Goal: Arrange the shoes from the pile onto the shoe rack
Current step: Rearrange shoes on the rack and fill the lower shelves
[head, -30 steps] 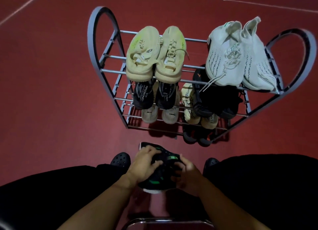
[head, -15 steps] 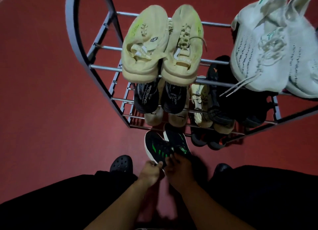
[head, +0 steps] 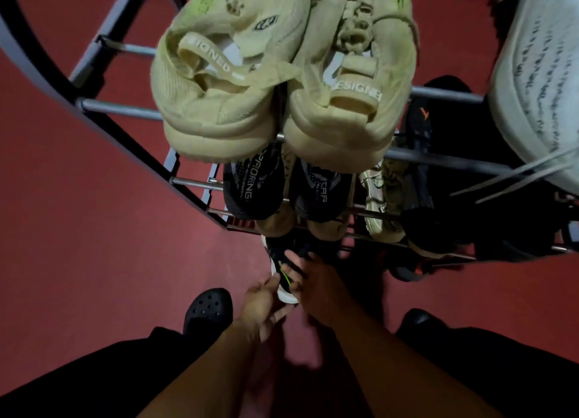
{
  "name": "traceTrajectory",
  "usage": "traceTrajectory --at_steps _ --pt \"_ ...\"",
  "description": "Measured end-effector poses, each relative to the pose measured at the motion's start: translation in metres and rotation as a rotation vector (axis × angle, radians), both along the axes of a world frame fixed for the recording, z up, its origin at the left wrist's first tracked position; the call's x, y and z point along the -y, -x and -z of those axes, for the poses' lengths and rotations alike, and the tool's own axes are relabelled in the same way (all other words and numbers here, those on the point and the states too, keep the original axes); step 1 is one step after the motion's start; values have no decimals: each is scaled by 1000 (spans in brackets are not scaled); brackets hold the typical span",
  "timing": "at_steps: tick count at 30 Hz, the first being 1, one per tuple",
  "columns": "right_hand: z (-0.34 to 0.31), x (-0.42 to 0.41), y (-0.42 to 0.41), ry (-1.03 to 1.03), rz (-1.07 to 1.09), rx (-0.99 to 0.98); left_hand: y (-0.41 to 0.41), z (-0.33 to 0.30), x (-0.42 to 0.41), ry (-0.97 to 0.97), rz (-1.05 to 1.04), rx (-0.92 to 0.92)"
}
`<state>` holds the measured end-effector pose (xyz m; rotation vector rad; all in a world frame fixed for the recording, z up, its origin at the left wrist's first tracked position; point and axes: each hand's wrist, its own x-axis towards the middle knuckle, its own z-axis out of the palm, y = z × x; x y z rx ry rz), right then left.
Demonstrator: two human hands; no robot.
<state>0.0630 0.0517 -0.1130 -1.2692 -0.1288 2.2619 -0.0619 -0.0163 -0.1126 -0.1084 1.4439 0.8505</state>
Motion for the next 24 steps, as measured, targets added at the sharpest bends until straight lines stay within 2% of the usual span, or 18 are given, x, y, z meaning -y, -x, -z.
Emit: traceTrajectory --at_steps 3,6,8,10,13,15,17,22,24 --pt "-1 0 -13 -4 -48 121 4 8 2 -7 -32 -6" --pt "7 9 -29 -87 -2 484 0 14 11 -39 -87 40" --pt "19 22 -40 -65 57 700 -6 14 17 -56 -111 50" --pt "32 38 -43 -9 54 678 -9 15 22 -82 -153 75" --pt "43 49 -35 177 25 457 -10 18 25 -96 -168 74" --pt "45 46 -28 222 15 393 -9 19 27 -84 -176 61" --pt "49 41 -21 212 5 425 -7 20 29 -58 -211 44" --pt "66 27 -24 213 -141 662 -9 16 25 -40 -242 36" --pt "72 27 -29 220 -144 688 -8 19 25 -16 -268 20"
